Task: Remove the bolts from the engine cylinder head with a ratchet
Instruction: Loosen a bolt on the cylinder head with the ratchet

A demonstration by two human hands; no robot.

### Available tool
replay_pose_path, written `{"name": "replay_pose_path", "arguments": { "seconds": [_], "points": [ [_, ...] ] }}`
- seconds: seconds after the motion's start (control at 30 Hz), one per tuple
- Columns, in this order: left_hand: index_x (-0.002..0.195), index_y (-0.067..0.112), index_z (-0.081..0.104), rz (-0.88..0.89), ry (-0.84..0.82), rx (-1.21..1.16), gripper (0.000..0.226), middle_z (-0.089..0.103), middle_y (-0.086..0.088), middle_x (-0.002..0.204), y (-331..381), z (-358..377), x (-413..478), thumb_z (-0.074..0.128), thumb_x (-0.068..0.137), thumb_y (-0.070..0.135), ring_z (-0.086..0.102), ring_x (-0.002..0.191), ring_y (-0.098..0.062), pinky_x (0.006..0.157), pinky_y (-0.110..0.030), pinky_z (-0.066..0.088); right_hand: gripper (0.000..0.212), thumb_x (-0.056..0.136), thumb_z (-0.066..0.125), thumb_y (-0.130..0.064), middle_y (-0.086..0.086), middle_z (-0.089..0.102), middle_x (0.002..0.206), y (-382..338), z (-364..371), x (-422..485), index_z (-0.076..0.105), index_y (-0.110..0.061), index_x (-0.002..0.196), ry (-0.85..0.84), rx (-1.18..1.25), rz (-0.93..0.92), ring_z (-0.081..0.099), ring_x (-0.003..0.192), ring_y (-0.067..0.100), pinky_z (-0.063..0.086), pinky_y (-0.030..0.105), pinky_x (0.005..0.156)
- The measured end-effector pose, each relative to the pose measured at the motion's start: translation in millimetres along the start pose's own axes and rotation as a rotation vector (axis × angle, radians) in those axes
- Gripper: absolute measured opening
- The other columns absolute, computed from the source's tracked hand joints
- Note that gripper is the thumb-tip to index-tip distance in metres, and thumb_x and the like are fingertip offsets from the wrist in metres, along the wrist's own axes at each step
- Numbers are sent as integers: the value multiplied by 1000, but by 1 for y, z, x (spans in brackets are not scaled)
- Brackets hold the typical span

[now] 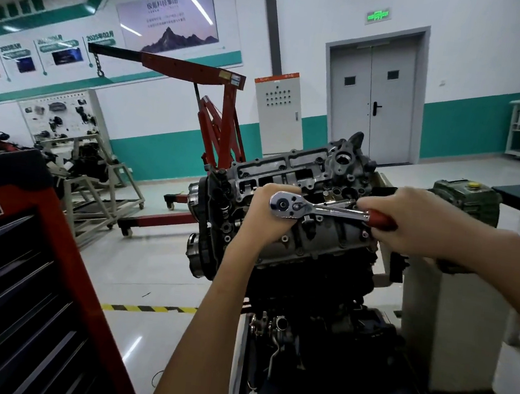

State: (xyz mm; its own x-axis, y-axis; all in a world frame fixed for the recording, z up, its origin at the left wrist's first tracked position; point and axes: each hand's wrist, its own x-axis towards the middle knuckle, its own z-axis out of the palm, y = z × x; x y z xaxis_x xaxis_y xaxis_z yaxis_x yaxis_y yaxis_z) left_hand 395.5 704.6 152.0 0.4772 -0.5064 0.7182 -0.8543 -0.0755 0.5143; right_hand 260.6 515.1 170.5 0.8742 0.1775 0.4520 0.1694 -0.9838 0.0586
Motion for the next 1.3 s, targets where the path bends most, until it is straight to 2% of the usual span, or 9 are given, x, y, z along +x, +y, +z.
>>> {"name": "replay_pose_path", "arguments": {
  "seconds": [0.2, 0.37, 0.53, 0.63, 0.7, 0.9, 1.03, 1.13, 1.3],
  "points": [
    [58, 5, 45, -141, 373, -213, 26, 36, -7, 60, 5, 28, -5, 56, 81, -1, 34, 61, -17, 60, -33, 29, 12, 77, 61, -6, -6, 46, 53, -86, 81, -41, 52, -13, 75, 173, 746, 299, 40, 41, 5, 35, 19, 41],
    [55, 9, 30, -175, 367, -297, 39, 24, -1, 52, 9, 31, -3, 53, 81, -8, 22, 50, -15, 50, -30, 18, 26, 79, 61, -5, -3, 44, 49, -147, 112, -35, 43, -18, 65, 214, 1175, 395, 40, 40, 8, 37, 18, 43],
    [63, 18, 48, -132, 188, -108, 32, 52, 10, 59, 2, 11, -2, 63, 78, -6, 45, 61, -10, 60, -29, 41, 30, 76, 60, 1, -8, 49, 49, -60, 57, -35, 50, -26, 69, 60, 647, 162, 47, 40, 5, 36, 13, 40],
    [53, 30, 39, -22, -71, 14, 35, 45, 16, 46, 9, -2, 2, 58, 72, 7, 36, 51, 2, 51, -24, 30, 13, 81, 60, -13, -10, 51, 54, -7, 12, -14, 56, -25, 85, 24, 125, 70, 51, 44, 2, 45, 18, 42],
    [51, 23, 37, 18, -48, 18, 30, 37, 13, 46, 10, 1, 1, 54, 72, 8, 31, 50, -1, 52, -25, 25, 11, 80, 60, -18, -12, 49, 54, 2, 5, -9, 56, -25, 87, 74, -29, 66, 48, 48, -2, 39, 14, 45],
    [51, -1, 31, -99, 334, -133, 39, 24, -5, 55, 7, 24, -5, 54, 79, -13, 24, 56, -15, 56, -31, 20, 23, 77, 61, -7, -3, 47, 50, -88, 83, -41, 47, -22, 68, 184, 737, 292, 41, 39, 5, 38, 20, 42],
    [53, 11, 30, -122, 354, -182, 45, 24, 4, 52, 11, 28, -3, 54, 83, -13, 21, 48, -4, 49, -23, 20, 23, 79, 61, -5, -1, 43, 52, -148, 111, -35, 43, -13, 66, 230, 1089, 393, 39, 43, 7, 36, 20, 44],
    [51, 22, 36, -114, 302, -182, 50, 34, 7, 49, 5, 19, -7, 57, 84, -9, 31, 47, -2, 50, -18, 27, 28, 76, 59, 2, -6, 43, 49, -124, 92, -37, 45, -18, 64, 155, 982, 316, 41, 39, 4, 33, 12, 42],
    [64, 6, 53, -46, 4, -46, 11, 46, -10, 61, 5, -3, -5, 57, 74, 2, 41, 62, -15, 61, -31, 35, 13, 82, 58, -10, -8, 52, 57, -23, 23, -17, 56, -23, 83, -48, 282, 71, 50, 42, 1, 47, 18, 44]
  ]
}}
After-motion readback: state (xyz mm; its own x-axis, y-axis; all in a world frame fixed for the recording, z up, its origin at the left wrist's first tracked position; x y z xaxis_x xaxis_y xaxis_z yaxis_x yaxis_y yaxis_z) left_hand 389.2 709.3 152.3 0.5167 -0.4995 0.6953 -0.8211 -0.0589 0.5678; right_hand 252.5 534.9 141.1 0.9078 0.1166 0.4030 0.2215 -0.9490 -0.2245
